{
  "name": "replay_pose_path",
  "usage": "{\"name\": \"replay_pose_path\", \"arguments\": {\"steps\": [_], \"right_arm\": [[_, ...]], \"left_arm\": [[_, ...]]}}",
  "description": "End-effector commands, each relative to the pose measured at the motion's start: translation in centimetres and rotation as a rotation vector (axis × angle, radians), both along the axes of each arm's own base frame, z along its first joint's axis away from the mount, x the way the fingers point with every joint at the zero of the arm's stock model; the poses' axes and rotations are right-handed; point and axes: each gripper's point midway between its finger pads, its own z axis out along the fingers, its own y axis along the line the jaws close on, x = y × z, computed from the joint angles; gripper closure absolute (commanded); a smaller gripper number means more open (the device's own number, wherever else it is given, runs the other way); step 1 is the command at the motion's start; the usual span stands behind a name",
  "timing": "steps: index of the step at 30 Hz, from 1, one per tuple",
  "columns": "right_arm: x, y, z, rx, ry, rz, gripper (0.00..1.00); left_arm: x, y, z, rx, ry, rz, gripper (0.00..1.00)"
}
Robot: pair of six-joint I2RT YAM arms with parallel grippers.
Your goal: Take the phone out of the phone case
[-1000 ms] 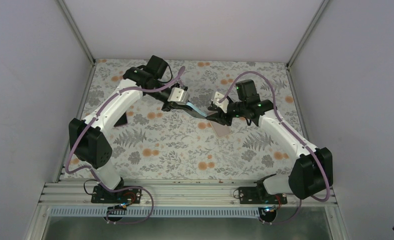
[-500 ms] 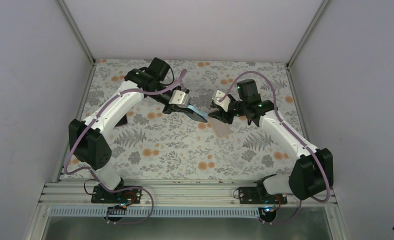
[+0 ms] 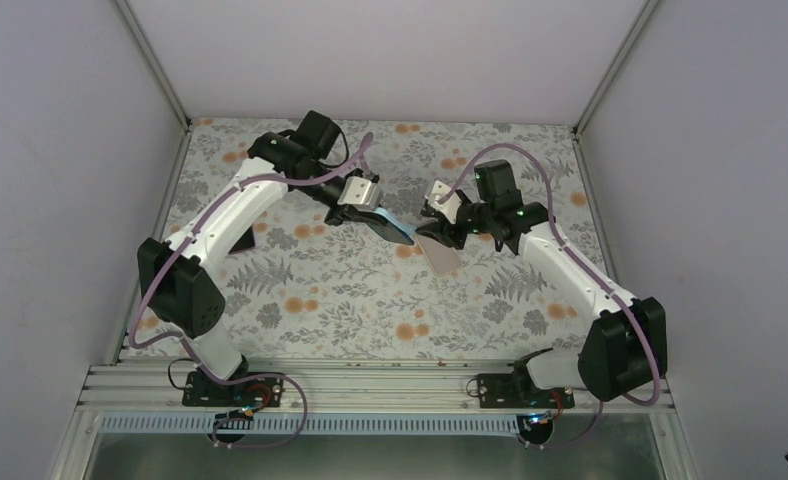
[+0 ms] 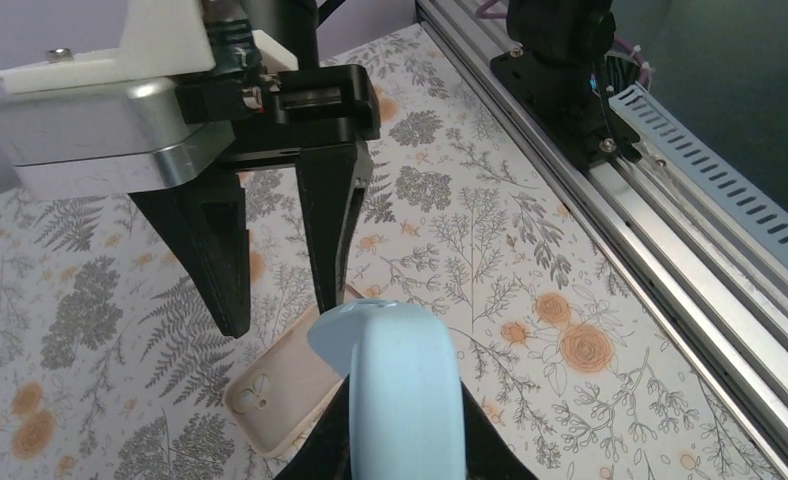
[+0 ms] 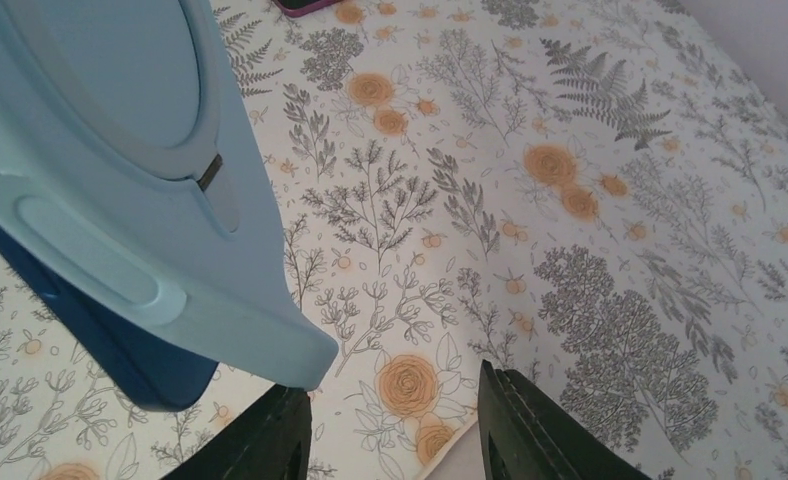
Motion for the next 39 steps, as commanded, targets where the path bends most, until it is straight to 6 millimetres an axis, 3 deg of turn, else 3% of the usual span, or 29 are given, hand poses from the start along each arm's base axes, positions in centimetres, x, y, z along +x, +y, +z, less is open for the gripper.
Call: {"name": "replay_pose_path", "arguments": {"steps": [1, 4, 7, 12, 21, 30, 35, 39], "right_arm": [[3.6, 1.7, 6.7, 0.117, -0.236, -0.051, 0.56], [2.7, 3.3, 6.9, 0.117, -0.219, -0.017, 0.55], [1.9, 5.0, 8.3, 0.137, -0.234, -0.005, 0.55], [2.5, 6.4, 10.8, 0.186, -0.259, -0.068, 0.55], [3.2, 6.4, 14.4, 0.274, -0.358, -0.132, 0.55], [0.3, 6.7, 17.3, 0.347, -0.33, -0.04, 0.5], [-0.4, 6.7, 18.5, 0.382, -0.345, -0.023, 0.5], [0.5, 7.4, 18.3, 0.389, -0.365, -0.022, 0.5]], "left_arm": [[-7.6, -2.3, 4.3, -0.161, 0.388, -0.199, 0.98], [-7.1, -2.5, 4.1, -0.155, 0.385, -0.194, 0.98], [-6.4, -2.8, 3.8, -0.144, 0.391, -0.183, 0.98], [-5.5, -3.0, 4.0, -0.154, 0.393, -0.164, 0.98], [-4.4, -2.2, 4.2, -0.181, 0.402, -0.129, 0.98], [1.3, 2.0, 5.1, -0.3, 0.417, 0.017, 0.98], [2.5, 2.8, 6.3, -0.368, 0.46, 0.026, 0.98], [2.7, 3.1, 7.2, -0.41, 0.487, 0.023, 0.98]]}}
